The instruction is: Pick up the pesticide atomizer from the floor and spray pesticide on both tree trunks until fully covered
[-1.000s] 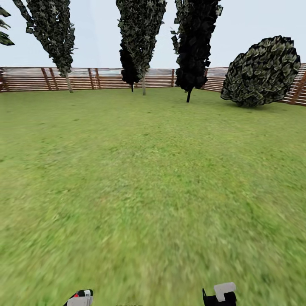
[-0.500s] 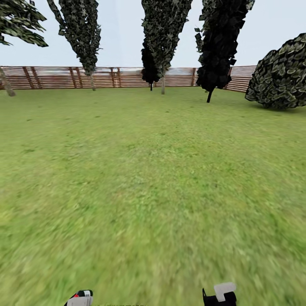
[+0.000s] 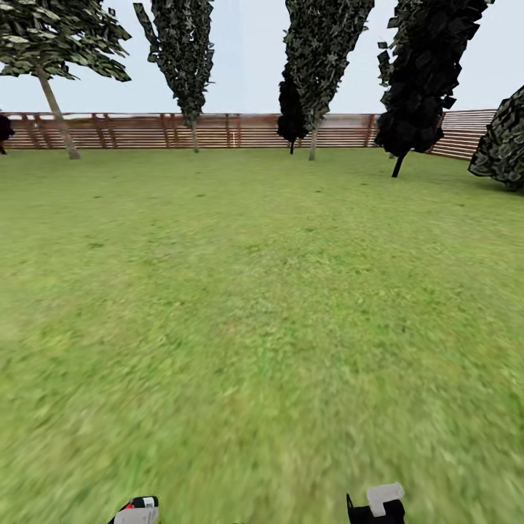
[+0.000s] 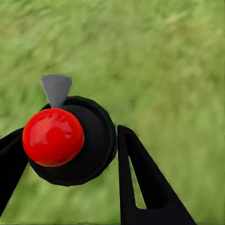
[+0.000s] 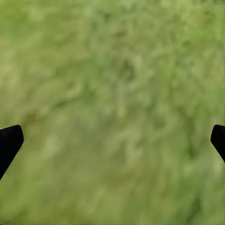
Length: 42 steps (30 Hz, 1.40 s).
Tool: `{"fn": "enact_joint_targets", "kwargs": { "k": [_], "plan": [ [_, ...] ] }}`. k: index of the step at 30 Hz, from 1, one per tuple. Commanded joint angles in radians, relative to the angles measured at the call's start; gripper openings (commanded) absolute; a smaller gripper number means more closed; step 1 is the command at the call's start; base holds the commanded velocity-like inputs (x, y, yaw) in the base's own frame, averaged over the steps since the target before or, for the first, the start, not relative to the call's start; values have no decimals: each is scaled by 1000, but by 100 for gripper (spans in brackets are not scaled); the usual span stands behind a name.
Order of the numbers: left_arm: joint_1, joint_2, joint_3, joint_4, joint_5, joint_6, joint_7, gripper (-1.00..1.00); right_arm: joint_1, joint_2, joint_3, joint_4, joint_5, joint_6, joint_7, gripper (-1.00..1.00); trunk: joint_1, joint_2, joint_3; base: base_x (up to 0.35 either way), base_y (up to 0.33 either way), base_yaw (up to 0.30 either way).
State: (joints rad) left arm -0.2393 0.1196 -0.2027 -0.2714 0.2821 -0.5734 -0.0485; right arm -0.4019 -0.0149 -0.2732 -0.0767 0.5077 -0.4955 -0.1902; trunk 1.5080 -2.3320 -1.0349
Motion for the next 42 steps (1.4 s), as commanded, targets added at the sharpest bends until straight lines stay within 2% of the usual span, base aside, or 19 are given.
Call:
{"fn": "enact_joint_targets", "kwargs": {
  "k": [1, 25, 26, 30, 42],
  "plan": [
    [0, 0, 0, 0, 0, 0, 0, -100, 0, 0, 0, 0, 0, 0, 0, 100, 0, 0, 0, 0, 0, 282],
    [0, 1, 2, 0, 0, 5, 2, -100, 0, 1, 0, 1, 0, 0, 0, 100, 0, 0, -10, 0, 0, 282],
    [0, 2, 6, 0, 0, 6, 3, -100, 0, 1, 0, 1, 0, 0, 0, 100, 0, 0, -10, 0, 0, 282],
    [0, -2, 67, 0, 5, 3, 46, -100, 0, 1, 0, 1, 0, 0, 0, 100, 0, 0, -11, 0, 0, 282],
    [1, -5, 74, -7, 2, -4, 43, -100, 0, 1, 0, 1, 1, 0, 0, 100, 0, 0, -16, 0, 0, 282]
  ]
}}
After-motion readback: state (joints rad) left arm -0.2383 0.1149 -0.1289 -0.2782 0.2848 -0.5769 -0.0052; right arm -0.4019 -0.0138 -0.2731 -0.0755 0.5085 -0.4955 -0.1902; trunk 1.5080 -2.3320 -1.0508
